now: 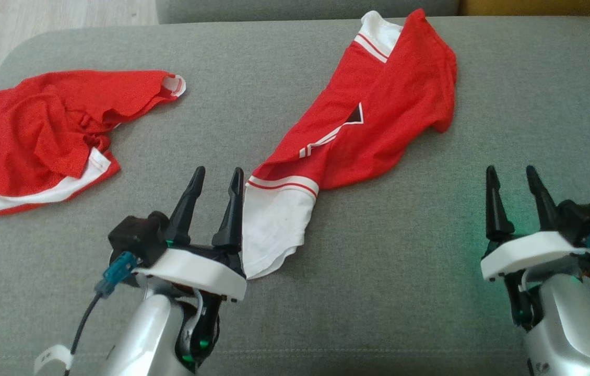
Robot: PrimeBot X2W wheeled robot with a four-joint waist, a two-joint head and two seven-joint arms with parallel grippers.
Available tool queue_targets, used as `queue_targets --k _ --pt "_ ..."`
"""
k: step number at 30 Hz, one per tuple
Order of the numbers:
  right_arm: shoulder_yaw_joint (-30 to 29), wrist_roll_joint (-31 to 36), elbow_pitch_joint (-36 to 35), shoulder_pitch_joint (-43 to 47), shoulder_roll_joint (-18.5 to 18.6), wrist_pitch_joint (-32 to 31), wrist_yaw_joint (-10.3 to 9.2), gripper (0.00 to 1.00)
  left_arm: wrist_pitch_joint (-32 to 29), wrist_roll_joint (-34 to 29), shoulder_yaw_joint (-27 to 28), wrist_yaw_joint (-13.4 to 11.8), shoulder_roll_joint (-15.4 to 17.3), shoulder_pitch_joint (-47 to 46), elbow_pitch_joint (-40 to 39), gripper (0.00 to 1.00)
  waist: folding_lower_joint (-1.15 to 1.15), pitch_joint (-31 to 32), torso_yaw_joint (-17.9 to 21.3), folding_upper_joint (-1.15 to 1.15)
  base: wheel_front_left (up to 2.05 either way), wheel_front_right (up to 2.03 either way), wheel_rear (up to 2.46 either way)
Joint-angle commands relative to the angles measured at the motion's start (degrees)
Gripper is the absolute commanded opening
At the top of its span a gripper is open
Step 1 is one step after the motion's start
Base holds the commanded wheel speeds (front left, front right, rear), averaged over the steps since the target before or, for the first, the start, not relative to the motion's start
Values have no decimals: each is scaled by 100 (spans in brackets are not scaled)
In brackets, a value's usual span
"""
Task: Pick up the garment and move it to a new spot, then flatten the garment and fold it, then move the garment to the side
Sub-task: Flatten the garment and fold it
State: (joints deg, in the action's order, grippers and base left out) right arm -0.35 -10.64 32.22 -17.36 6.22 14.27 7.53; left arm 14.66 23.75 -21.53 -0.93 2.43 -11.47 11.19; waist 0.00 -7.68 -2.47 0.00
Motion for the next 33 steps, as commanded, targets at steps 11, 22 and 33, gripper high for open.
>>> queue_targets --k 11,22,33 --pt "-102 688 -201 -566 100 -714 -4 100 34 -31 47 30 44 -211 -209 100 0 -315 -287 0 0 0 0" --pt "-57 1696 613 -1515 690 -1143 -4 100 34 49 -32 -6 44 -470 -246 100 0 -863 -861 0 0 0 0" --pt "254 2014 1529 -2257 1005 -1064 -4 0 34 93 -114 -69 44 -578 -286 100 0 -1116 -1150 0 0 0 0"
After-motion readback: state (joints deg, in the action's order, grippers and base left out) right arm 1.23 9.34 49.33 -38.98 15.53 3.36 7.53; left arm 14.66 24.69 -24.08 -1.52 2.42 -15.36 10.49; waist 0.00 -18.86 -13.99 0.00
